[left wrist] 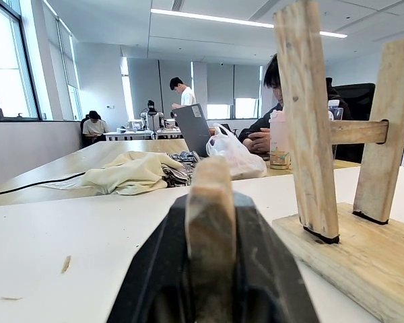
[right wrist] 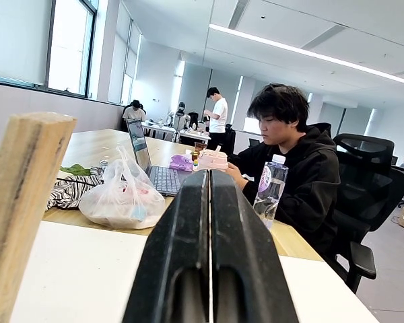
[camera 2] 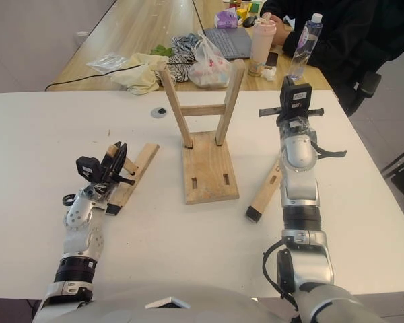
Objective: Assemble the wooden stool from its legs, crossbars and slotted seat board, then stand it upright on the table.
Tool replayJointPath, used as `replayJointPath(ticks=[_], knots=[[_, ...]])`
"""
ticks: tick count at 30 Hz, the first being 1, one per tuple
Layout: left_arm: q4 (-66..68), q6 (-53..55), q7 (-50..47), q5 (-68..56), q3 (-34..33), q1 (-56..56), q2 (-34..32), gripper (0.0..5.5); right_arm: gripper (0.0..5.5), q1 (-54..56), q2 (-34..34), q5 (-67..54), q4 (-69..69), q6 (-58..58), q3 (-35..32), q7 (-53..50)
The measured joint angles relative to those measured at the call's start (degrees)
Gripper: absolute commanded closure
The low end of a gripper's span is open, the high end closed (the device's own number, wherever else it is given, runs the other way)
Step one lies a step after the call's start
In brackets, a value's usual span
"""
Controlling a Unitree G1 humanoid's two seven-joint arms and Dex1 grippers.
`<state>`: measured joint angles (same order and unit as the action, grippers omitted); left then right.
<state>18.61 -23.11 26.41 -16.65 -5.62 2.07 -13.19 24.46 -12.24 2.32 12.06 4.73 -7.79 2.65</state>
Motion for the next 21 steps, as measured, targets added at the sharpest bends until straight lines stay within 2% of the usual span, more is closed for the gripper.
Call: replayJointPath(ticks=[6, 7, 10, 13, 18, 21], knots=[[1.9, 1.7, 0.1, 0.0, 1.0, 3.3, -1.6, 5.12, 5.50, 0.0, 0.0, 0.0, 1.0, 0.0, 0.0, 0.0], [2.0, 2.1, 0.1, 0.0, 1.1, 3.6, -1.8, 4.76, 5.50, -0.1, 0.0, 0.0, 1.1, 0.0, 0.0, 0.0], [7.5, 8.2, 0.1, 1.9, 2.4, 2.2, -2.7, 4.33, 5.50, -0.6, 0.0, 0.0, 1.2, -0.1, 0.4, 0.3], [6.9, 11.8, 0.5, 2.6, 2.6, 2.7, -5.4, 3.86, 5.50, -1.5, 0.0, 0.0, 1.3, -0.1, 0.7, 0.7], [-6.6, 32.7, 2.8, 1.2, 2.2, 1.7, -14.7, 3.19, 5.50, -1.6, 0.1, 0.0, 1.3, -0.1, 0.7, 0.7], [-16.5, 50.2, 5.6, -2.7, 1.6, 1.6, -22.2, 2.74, 5.50, -1.8, 0.1, 0.0, 1.2, -0.1, 0.7, 0.6]])
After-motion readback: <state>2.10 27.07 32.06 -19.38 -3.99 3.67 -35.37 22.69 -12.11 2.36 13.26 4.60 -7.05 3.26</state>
